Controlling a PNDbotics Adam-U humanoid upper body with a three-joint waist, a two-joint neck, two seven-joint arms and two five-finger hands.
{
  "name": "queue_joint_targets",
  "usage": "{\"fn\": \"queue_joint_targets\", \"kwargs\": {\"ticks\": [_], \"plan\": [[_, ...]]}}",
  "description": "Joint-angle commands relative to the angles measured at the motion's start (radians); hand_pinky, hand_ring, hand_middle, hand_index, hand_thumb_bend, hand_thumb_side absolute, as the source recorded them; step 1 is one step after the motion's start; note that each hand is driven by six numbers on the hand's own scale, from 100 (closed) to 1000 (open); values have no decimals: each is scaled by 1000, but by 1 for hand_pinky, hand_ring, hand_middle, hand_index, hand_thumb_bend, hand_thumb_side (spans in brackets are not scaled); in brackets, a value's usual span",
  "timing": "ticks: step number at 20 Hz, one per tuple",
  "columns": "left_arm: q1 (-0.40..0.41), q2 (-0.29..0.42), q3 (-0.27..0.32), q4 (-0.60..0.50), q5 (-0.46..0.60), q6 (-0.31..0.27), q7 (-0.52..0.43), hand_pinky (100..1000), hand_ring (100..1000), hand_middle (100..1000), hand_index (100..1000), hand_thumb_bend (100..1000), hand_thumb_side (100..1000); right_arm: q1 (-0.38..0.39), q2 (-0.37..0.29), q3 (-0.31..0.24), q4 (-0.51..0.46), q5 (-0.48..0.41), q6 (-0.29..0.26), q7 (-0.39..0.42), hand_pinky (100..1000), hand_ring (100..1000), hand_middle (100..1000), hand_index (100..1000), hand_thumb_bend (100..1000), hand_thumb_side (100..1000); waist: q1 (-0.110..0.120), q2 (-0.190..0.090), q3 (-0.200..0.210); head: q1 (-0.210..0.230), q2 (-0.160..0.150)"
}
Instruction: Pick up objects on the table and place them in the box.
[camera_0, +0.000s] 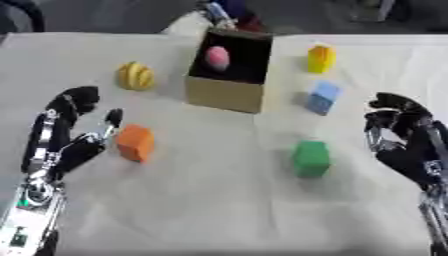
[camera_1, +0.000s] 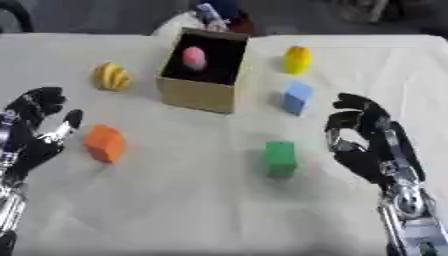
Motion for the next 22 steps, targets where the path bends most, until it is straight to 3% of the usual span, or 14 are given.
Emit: {"fn": "queue_joint_targets", "kwargs": {"ticks": [1, 4, 8, 15, 22], "plan": [[-18, 45, 6, -20, -4, -3, -14, 831, 784, 741, 730, 482, 263, -9, -8, -6, -11, -6, -4, 0, 700, 688, 706, 808, 100, 168, 12, -21, -1, -1, 5], [-36, 118, 0, -25, -15, -7, -44, 834, 788, 750, 751, 502, 270, -9, -10, -5, -11, -6, -4, 1, 700, 688, 706, 808, 100, 167, 13, -22, -3, 0, 5], [-91, 275, -28, -24, -71, -23, -142, 841, 799, 766, 793, 519, 265, -6, -16, -4, -10, -4, -4, 2, 700, 689, 706, 812, 100, 167, 17, -27, -3, -1, 5], [-241, 532, -143, 46, -183, -91, -420, 850, 823, 803, 842, 544, 222, 1, -25, 0, -7, -3, -3, 6, 700, 689, 705, 813, 100, 166, 22, -38, -8, 3, 5], [-397, 630, -252, 97, -345, -157, -683, 850, 836, 824, 862, 590, 195, 7, -30, 3, -5, -3, -3, 9, 699, 688, 705, 813, 100, 165, 24, -46, -16, 3, 5]]}}
